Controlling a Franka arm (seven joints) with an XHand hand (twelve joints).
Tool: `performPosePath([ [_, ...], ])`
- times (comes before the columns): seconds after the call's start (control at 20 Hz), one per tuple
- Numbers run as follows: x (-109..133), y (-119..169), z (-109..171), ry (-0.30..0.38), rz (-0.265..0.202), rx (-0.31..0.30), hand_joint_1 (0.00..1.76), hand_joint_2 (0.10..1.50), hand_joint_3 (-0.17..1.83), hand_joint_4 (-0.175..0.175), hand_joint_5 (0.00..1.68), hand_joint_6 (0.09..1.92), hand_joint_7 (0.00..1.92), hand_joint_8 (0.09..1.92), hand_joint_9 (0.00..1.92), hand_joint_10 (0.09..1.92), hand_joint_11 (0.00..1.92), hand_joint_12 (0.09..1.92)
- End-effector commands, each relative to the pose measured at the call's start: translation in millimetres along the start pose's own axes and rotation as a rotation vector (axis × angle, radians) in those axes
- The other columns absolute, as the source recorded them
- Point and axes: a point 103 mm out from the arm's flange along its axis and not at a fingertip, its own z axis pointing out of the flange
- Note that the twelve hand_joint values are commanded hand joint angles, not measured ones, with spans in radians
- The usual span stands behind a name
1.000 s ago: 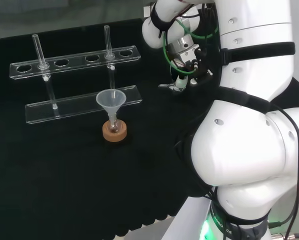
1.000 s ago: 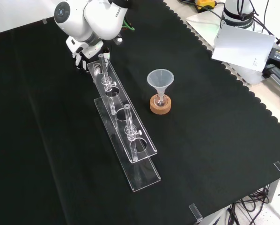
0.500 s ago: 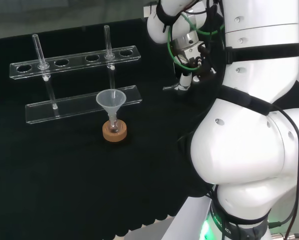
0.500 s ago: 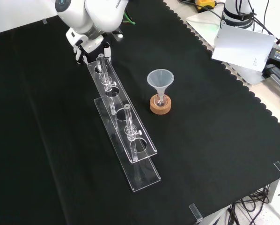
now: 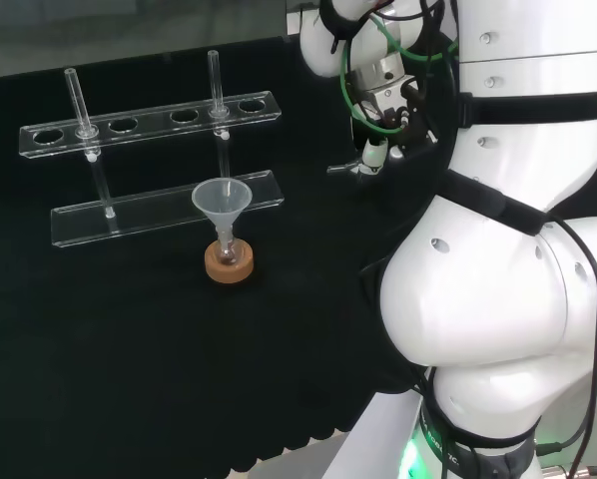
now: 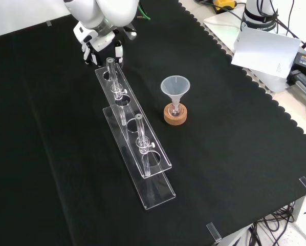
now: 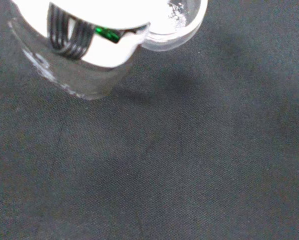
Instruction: Pick up the weighing funnel.
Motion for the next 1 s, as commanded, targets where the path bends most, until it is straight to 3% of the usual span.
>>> performPosePath([
  [0.05,-2.6,-15.1,-10.5,0.013,0.018,-0.008,1.12,0.65,0.64,0.175,1.30,0.61,0.59,0.63,0.90,0.42,0.70,1.15],
  [0.65,26.7,-78.5,-64.9,-0.013,0.048,-0.061,1.12,0.66,0.63,0.175,1.30,0.62,0.58,0.63,0.90,0.42,0.70,1.15],
  [1.0,39.8,-115.1,-80.2,-0.026,0.075,-0.082,1.12,0.66,0.63,0.175,1.30,0.62,0.57,0.63,0.90,0.41,0.71,1.15],
])
